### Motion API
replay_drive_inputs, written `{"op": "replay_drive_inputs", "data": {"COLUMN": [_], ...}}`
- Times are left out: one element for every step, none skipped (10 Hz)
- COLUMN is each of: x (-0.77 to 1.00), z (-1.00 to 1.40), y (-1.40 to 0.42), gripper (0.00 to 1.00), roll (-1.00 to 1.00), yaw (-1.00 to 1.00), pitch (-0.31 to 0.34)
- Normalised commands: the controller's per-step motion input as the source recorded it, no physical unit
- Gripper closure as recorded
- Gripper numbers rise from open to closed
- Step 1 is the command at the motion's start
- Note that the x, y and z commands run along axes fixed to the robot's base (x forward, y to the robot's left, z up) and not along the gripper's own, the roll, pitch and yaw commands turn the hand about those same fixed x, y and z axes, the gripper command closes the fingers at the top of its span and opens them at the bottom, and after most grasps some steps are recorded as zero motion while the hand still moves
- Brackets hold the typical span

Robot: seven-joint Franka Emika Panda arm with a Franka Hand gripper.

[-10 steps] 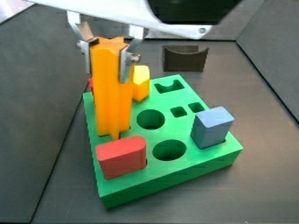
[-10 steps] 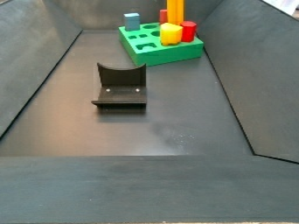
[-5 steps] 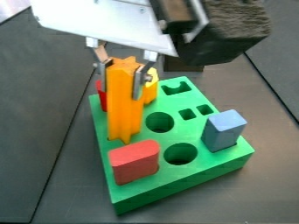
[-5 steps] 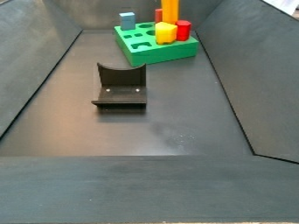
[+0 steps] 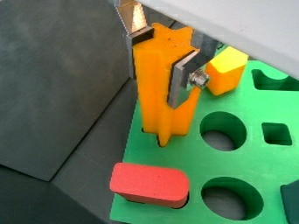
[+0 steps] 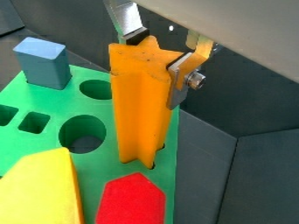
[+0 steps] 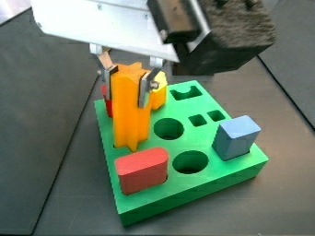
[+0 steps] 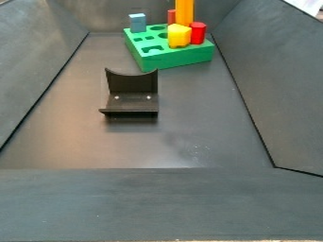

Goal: Pick up the star object. Move up. Place the star object on the fixture. Regrasp the star object. Move to above the board. Insert the star object.
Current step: Insert the star object.

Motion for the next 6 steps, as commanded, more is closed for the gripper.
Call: {"op": "replay_drive_inputs", "data": {"x": [-0.36, -0.28, -0.27, -0.21, -0.11, 0.00], "z": [-0.89, -0.85, -0.81, -0.89, -0.58, 0.00], "y": [-0.06, -0.12, -0.07, 0.00, 0.13, 0.00], "gripper": [1.00, 1.00, 1.00, 1.00, 1.00, 1.00], "roll": [0.11, 0.13, 0.19, 0.20, 0.00, 0.00], "yaw": [0.00, -0.01, -0.05, 0.00, 0.00, 0.00], "pitch": [-0.197, -0.204, -0.180, -0.116, -0.136, 0.000]}}
